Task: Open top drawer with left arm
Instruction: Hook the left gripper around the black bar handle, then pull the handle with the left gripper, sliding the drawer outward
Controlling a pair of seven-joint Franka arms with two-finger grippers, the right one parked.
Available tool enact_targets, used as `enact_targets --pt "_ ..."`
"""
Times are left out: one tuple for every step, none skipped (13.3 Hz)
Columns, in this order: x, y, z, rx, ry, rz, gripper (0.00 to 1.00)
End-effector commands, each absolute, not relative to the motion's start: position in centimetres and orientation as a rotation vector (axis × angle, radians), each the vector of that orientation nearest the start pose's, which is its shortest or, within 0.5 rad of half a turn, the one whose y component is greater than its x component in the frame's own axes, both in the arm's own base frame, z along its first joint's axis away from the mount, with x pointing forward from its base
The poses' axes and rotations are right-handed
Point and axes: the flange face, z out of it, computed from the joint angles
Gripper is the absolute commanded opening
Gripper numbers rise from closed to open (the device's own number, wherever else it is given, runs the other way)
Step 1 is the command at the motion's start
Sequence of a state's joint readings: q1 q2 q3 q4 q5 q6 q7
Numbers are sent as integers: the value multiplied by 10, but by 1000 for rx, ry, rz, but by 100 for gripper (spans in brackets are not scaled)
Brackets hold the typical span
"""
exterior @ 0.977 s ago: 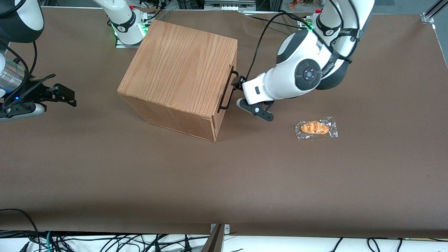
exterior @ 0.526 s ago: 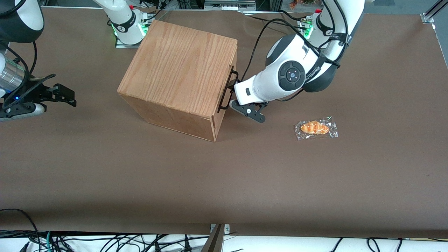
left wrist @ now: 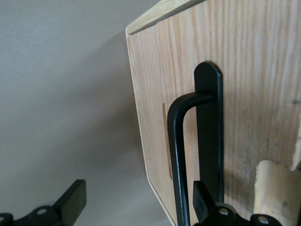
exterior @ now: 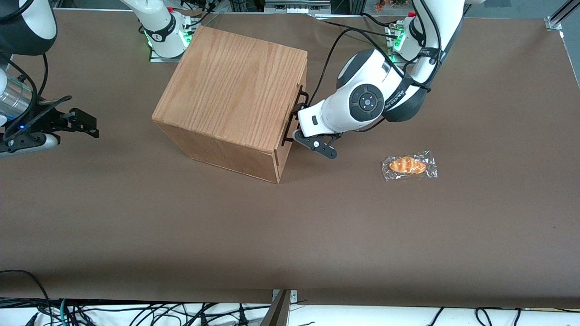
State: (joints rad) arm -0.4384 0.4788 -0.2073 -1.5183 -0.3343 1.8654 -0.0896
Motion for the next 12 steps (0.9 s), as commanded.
enact_targets --pt "536 -411 379 -3333 755 469 100" --pt "536 -410 379 -3334 750 469 100" --pt "540 -405 380 -3338 731 471 100" --pt "540 -401 380 -3330 727 489 100" --pt "541 -399 382 -3308 736 479 100" --pt "541 -397 384 -3249 773 431 100" --pt "540 -393 385 -3220 782 432 100" --pt "540 -392 385 -3213 784 441 100" --pt "542 -390 387 -3215 778 435 100" --pt "548 -384 388 -3222 760 431 100" --pt "552 -377 390 -3228 742 426 100" --pt "554 -371 396 -3233 730 422 100"
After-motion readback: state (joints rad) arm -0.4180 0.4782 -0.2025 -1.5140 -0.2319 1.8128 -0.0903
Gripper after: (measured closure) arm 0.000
